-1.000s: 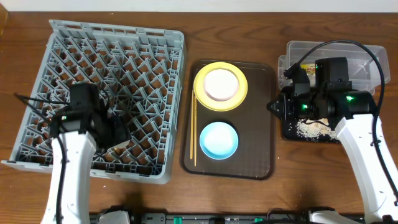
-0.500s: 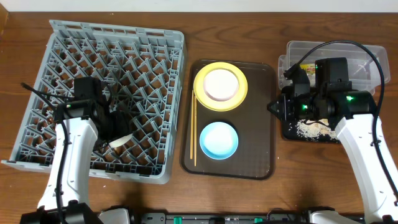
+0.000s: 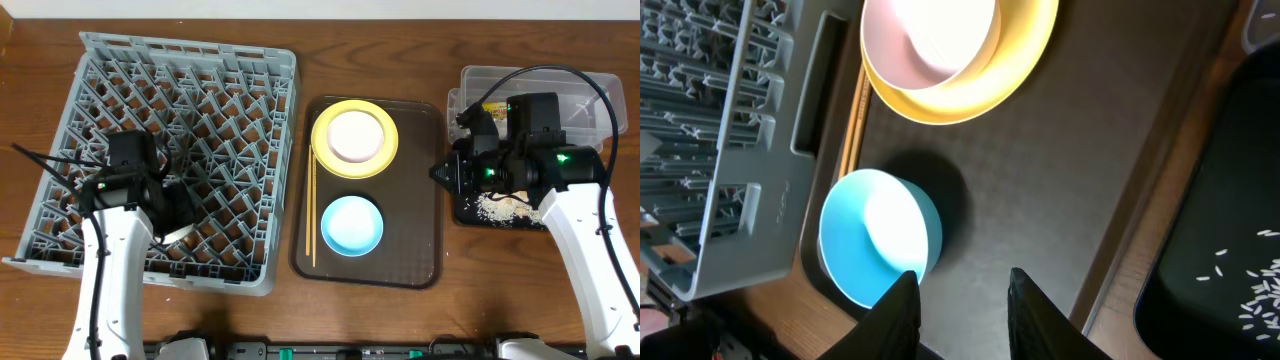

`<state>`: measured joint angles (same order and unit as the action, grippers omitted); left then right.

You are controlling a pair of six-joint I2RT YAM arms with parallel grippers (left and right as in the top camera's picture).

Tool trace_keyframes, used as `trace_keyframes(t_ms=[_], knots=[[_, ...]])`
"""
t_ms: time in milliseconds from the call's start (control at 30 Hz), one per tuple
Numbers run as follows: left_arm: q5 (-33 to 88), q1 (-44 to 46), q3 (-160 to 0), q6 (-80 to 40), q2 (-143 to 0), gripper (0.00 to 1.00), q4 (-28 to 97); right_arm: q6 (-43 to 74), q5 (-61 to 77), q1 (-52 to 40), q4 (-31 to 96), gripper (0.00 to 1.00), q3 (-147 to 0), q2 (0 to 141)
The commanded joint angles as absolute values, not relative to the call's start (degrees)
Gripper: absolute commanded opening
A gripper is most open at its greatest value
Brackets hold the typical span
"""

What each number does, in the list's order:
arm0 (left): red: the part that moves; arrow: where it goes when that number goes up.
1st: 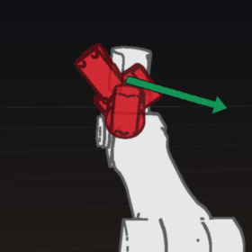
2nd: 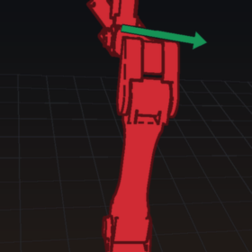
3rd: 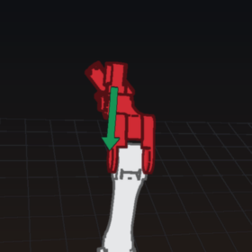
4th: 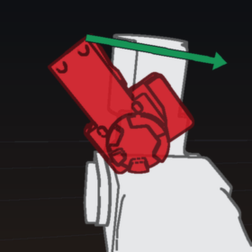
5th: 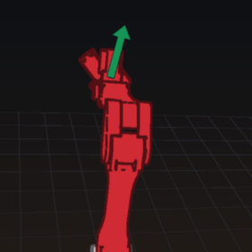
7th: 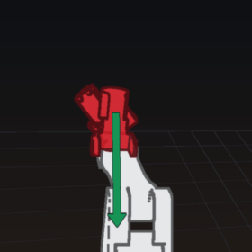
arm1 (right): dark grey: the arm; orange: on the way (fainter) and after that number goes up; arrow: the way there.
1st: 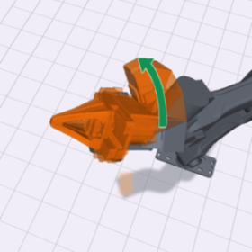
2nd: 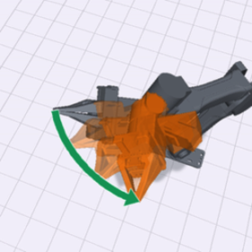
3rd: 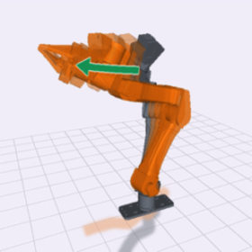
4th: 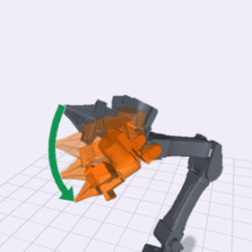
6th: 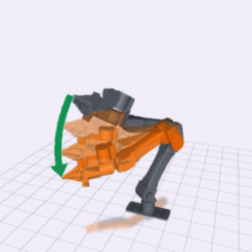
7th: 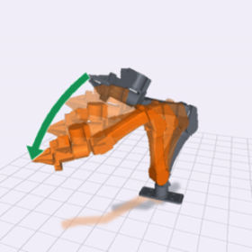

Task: Sort waste into correct bins and load items into the dishwasher
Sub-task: 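Lower the white bowl into the dish rack with the left gripper and release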

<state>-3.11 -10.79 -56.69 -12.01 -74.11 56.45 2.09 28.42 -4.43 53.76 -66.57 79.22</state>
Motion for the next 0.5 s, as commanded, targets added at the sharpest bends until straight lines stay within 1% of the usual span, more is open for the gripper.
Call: trace_keyframes(t_ms=[0, 33, 67, 100, 133, 167, 200, 267, 467], knots=[[-0.95, -10.96, -55.55, -12.75, -74.11, 0.22, 56.99, 0.97, 28.27, -4.99, 53.76, 0.27, -66.74, 78.85], [-0.49, -10.96, -55.55, -12.78, -74.11, 0.25, 57.21, 0.97, 28.27, -4.99, 53.76, 0.27, -66.74, 78.85], [-0.38, -10.96, -55.55, -12.78, -74.11, 0.32, 57.45, 0.97, 28.27, -4.99, 53.76, 0.27, -66.74, 78.85], [-0.4, -10.96, -55.55, -12.75, -74.11, 0.54, 57.84, 0.97, 28.29, -4.99, 53.76, 0.27, -66.74, 78.85], [-0.38, -10.96, -55.55, -12.75, -74.11, 0.58, 58.08, 0.97, 28.27, -4.99, 53.78, 0.27, -66.74, 78.85], [-0.38, -10.96, -55.55, -12.78, -74.11, 0.6, 58.33, 0.97, 28.29, -4.99, 53.78, 0.27, -66.74, 78.85], [-0.19, -10.96, -55.55, -12.75, -74.11, 0.65, 58.89, 0.97, 28.29, -4.99, 53.78, 0.27, -66.74, 78.85], [0.93, -10.96, -55.57, -12.75, -74.08, 0.79, 59.66, 0.97, 28.27, -4.99, 53.78, 0.27, -66.74, 78.85], [1.1, -10.96, -55.68, -12.78, -73.21, 0.87, 60.03, 0.93, 28.27, -4.99, 53.76, 0.27, -66.74, 78.85]])
